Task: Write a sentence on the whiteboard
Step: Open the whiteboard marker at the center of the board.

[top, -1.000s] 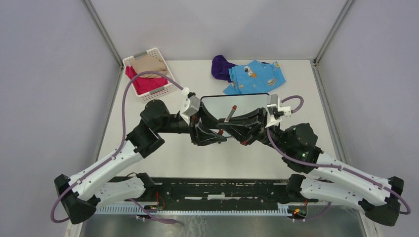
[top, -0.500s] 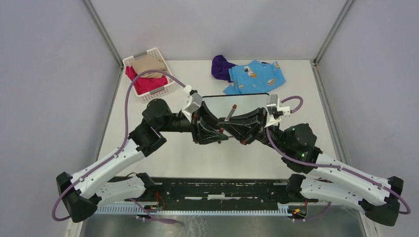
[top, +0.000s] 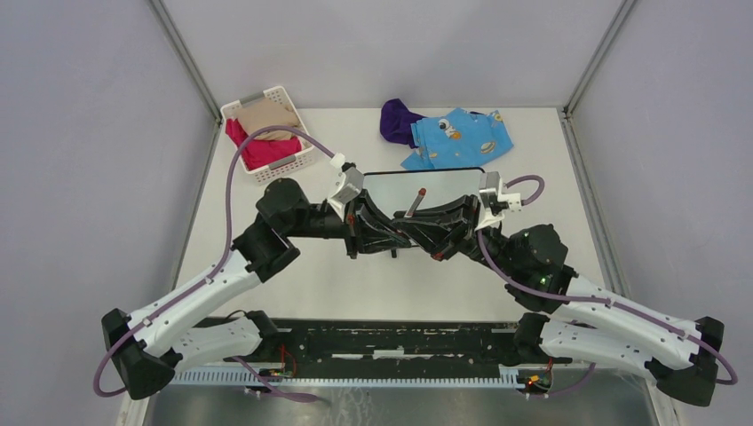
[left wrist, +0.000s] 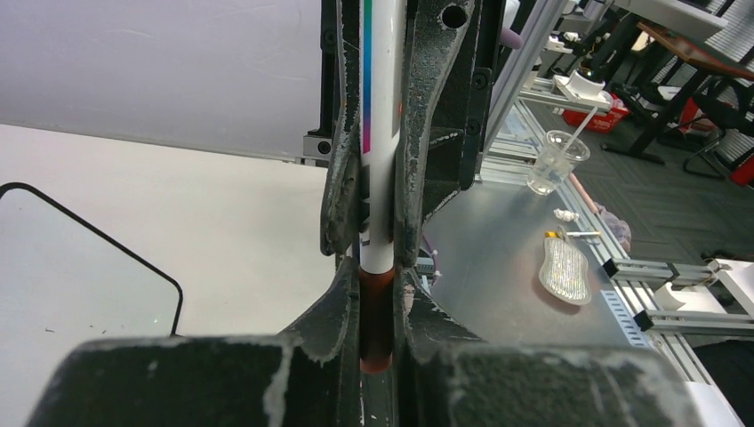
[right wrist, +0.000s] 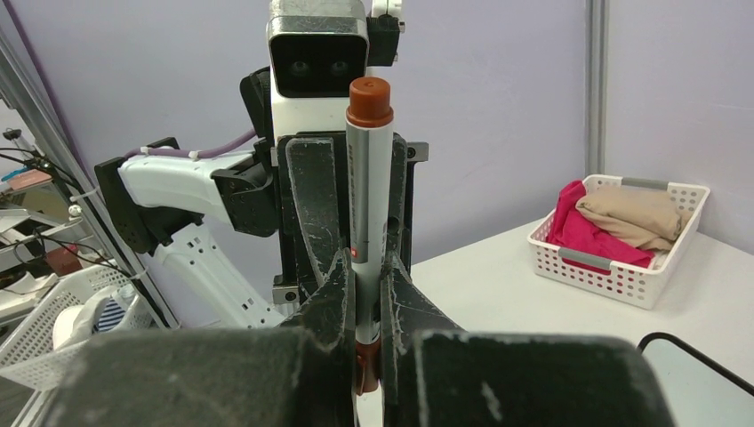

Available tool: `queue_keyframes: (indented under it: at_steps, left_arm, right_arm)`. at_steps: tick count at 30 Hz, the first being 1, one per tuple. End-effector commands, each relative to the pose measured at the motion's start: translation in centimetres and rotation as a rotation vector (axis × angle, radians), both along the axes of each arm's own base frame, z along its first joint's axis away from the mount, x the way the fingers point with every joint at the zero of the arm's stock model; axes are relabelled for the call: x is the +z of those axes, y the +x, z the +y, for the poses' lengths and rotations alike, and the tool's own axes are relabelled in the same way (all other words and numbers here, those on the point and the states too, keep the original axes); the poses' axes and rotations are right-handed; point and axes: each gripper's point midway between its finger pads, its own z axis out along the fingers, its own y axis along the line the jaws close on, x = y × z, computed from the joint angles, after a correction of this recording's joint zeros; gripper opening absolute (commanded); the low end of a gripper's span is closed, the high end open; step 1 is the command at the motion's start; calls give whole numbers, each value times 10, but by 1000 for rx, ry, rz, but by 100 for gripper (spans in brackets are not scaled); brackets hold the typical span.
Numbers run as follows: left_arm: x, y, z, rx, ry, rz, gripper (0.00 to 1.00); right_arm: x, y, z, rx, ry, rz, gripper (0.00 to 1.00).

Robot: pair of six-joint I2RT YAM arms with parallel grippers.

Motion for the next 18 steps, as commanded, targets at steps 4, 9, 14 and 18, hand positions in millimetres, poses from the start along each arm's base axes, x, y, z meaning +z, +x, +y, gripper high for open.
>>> queue_keyframes:
  at_steps: [4,9,14,18]
  left_arm:
    - [-33,13,-6,52,62,44,2]
    - [-61,15,-9,63,132,104,2]
    - [-72,15,-8,83,152,114,2]
    - [-81,17,-7,93,175,123,2]
  right_arm:
    - [64,2,-47,-119,297,-68,0]
    - [96,1,-63,-158,384,-110,0]
    - [114,-1,-70,-174,420,-139,0]
    - [124,-3,-74,-188,418,-168,0]
